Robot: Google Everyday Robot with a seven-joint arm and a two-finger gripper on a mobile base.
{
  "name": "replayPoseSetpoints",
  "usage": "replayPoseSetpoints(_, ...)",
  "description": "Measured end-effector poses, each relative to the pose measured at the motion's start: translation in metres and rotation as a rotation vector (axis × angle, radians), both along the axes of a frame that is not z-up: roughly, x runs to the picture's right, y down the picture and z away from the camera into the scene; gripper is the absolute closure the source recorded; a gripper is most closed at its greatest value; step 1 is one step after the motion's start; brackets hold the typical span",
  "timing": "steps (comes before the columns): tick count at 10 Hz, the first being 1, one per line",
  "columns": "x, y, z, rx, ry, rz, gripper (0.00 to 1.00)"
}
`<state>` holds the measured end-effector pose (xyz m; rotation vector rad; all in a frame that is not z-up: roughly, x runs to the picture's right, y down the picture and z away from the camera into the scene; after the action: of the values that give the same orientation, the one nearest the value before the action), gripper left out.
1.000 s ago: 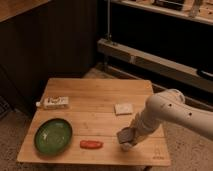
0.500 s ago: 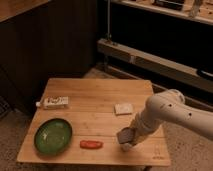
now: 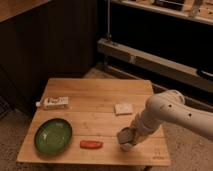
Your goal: Place the eraser in the ceramic cup
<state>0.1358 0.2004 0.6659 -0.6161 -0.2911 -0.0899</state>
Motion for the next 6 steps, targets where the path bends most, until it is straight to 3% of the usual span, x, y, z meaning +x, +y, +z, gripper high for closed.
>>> replayPoseSetpoints(6,-0.0004,0.0015,0.0021,0.001,-0.004,-0.002,0.96)
